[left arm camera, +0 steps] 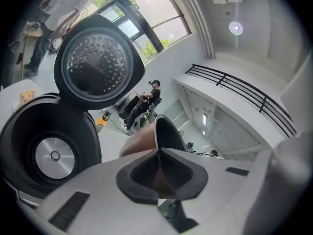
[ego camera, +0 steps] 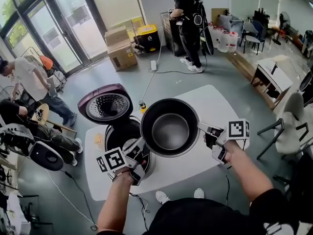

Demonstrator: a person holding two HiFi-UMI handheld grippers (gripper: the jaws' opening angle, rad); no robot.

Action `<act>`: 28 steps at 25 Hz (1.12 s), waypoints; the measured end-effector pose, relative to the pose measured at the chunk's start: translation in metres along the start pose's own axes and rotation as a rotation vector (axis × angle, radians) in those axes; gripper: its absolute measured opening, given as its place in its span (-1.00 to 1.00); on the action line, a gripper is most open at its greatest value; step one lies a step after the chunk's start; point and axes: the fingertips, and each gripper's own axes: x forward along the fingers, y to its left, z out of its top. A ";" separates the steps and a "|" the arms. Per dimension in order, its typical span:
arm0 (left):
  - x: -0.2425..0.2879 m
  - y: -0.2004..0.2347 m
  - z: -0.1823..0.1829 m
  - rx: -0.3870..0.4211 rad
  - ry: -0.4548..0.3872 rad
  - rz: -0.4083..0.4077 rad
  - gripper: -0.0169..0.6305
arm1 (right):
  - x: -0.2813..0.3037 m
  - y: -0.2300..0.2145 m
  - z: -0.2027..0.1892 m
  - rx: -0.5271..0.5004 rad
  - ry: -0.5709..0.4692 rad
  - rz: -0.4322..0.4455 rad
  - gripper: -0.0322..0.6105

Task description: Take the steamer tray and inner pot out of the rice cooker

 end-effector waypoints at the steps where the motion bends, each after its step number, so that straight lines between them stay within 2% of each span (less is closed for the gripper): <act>1: 0.007 -0.001 -0.007 0.001 0.012 0.004 -0.89 | -0.007 -0.008 0.000 0.012 -0.001 -0.016 -0.87; 10: 0.053 0.006 -0.064 -0.036 0.083 0.042 -0.88 | -0.044 -0.065 -0.003 0.049 0.025 -0.107 -0.87; 14: 0.065 0.022 -0.087 -0.047 0.082 0.097 -0.88 | -0.046 -0.093 -0.017 0.084 0.052 -0.144 -0.87; 21: 0.078 0.046 -0.138 -0.125 0.099 0.149 -0.88 | -0.057 -0.138 -0.034 0.060 0.110 -0.217 -0.88; 28: 0.079 0.060 -0.170 -0.170 0.123 0.168 -0.88 | -0.064 -0.160 -0.058 0.120 0.145 -0.223 -0.87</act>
